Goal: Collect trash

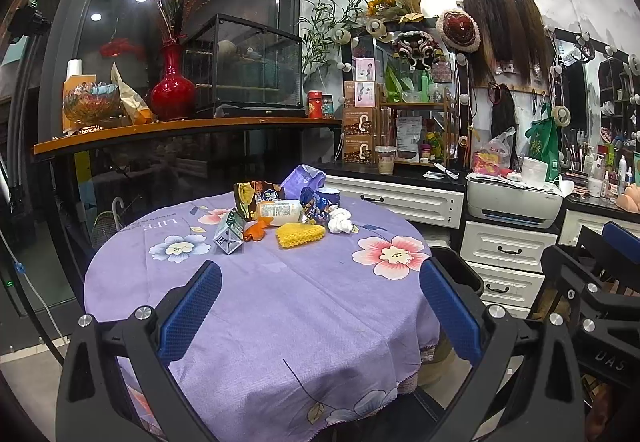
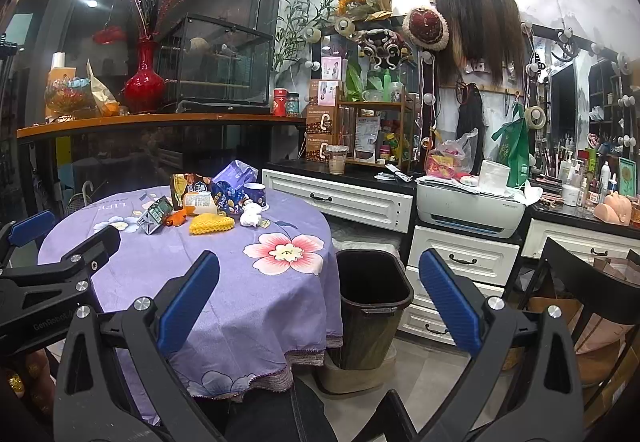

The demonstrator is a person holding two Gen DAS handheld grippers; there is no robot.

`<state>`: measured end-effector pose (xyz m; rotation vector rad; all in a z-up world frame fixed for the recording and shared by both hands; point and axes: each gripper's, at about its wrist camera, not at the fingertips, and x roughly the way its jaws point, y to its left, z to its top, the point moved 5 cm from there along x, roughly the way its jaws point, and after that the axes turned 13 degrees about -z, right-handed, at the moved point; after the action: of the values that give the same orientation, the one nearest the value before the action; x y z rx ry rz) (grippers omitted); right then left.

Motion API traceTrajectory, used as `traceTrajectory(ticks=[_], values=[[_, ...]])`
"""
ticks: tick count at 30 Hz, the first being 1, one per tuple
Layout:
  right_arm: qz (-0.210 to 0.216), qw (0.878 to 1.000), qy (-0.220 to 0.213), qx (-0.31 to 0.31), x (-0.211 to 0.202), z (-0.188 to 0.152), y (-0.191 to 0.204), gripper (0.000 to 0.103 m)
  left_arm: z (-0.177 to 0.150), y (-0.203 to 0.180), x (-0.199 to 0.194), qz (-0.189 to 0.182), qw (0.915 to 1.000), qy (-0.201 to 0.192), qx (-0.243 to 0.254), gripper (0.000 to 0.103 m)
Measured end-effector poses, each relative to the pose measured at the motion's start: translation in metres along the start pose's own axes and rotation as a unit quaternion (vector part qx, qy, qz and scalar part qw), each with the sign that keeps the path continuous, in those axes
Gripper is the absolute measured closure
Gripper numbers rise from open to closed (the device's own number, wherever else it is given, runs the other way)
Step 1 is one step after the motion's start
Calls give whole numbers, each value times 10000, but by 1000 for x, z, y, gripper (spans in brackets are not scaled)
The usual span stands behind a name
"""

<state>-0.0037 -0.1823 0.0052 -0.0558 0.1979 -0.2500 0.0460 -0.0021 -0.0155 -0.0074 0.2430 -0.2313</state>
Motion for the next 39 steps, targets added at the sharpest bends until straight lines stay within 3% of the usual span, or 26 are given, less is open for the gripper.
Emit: traceTrajectory(ticks=[39], values=[[22,10000,64,5,4,-7,2,5,0,12,-1,13,10000,7,-33,5]])
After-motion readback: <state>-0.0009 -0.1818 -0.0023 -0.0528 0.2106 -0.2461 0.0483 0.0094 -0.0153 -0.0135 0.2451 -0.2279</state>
